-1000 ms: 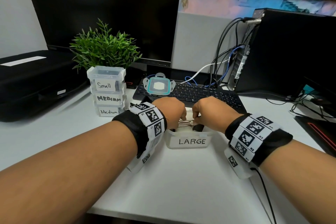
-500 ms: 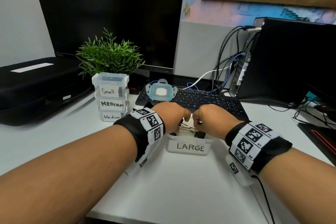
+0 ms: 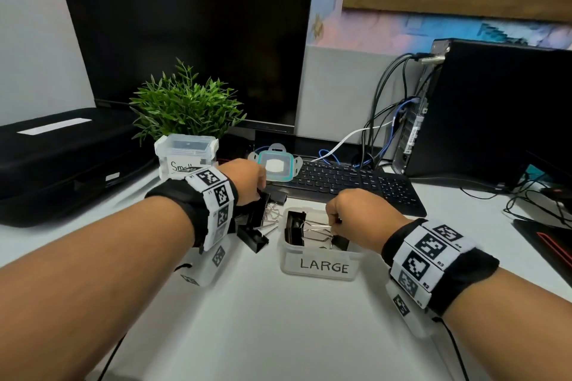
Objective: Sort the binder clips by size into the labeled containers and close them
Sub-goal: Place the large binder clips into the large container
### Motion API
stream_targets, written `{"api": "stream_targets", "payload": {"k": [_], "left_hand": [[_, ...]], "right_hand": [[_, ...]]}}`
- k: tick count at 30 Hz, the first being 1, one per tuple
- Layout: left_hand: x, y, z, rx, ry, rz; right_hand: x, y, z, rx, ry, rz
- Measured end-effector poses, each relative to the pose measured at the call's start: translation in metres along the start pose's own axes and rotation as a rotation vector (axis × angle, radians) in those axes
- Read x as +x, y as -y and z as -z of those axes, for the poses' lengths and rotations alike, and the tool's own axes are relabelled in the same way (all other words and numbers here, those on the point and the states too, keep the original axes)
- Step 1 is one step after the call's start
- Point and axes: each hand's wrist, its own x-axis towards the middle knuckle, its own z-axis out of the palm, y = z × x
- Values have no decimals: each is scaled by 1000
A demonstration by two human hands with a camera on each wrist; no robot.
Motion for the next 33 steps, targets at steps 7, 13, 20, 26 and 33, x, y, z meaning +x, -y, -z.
{"api": "stream_targets", "payload": {"k": [7, 13, 20, 26, 33], "left_hand": [[-11, -23, 6, -183, -124, -171], [-30, -75, 10, 143, 25, -297], [-29, -96, -7, 396, 169, -299], [-27, -100, -7, 421, 299, -251], [-31, -94, -7, 366, 322, -267]], "right_hand": [[-2, 1, -1, -12, -2, 1], [-4, 2, -1, -14, -29, 7], [-3, 2, -1, -19, -17, 8], [-3, 4, -1, 5, -13, 23], [-1, 4, -2, 12, -11, 36]]}}
